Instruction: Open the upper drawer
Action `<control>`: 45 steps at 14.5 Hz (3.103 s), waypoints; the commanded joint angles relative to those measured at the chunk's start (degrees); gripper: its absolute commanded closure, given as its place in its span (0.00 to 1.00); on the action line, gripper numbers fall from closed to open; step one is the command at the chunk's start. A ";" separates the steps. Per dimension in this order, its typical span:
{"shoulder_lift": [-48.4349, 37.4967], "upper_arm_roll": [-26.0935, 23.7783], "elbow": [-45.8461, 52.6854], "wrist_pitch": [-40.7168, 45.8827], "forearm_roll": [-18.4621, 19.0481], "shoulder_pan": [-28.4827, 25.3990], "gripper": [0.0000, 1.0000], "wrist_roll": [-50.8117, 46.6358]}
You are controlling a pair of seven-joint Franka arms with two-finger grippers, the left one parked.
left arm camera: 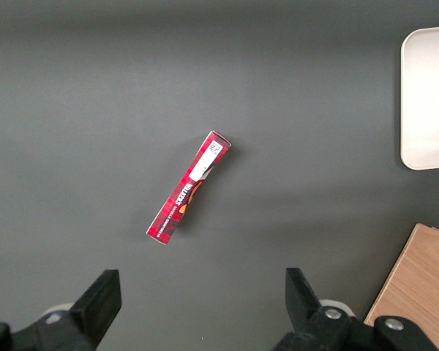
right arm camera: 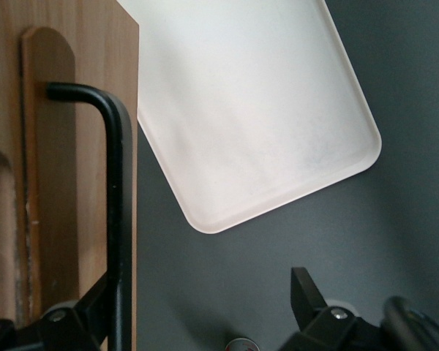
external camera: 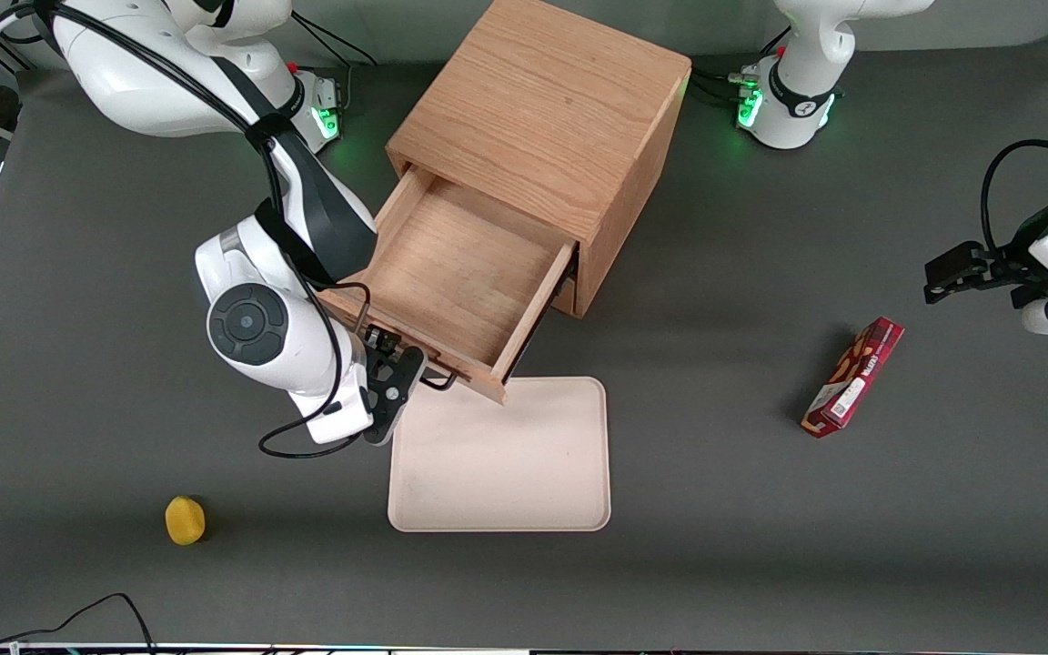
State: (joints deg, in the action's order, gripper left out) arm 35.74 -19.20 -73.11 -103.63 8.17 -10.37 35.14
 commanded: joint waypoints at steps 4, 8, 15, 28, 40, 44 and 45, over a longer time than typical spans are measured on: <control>1.26 -0.23 5.34 4.39 0.97 -0.70 0.00 0.45; 1.18 -0.32 9.47 8.26 0.97 -1.05 0.00 0.37; -8.47 -0.49 11.24 14.58 0.79 2.88 0.00 -3.15; -43.99 -0.84 -19.26 20.09 -18.52 28.28 0.00 -21.41; -39.17 29.26 -13.99 24.27 -11.87 -2.24 0.00 -29.42; -36.54 30.62 -13.98 20.67 -11.60 -3.69 0.00 -30.74; -35.92 30.19 -13.81 20.23 -11.77 -2.65 0.00 -30.92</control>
State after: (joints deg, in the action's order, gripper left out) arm -2.35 10.73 -89.04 -82.85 -4.18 -13.17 6.06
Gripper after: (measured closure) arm 0.000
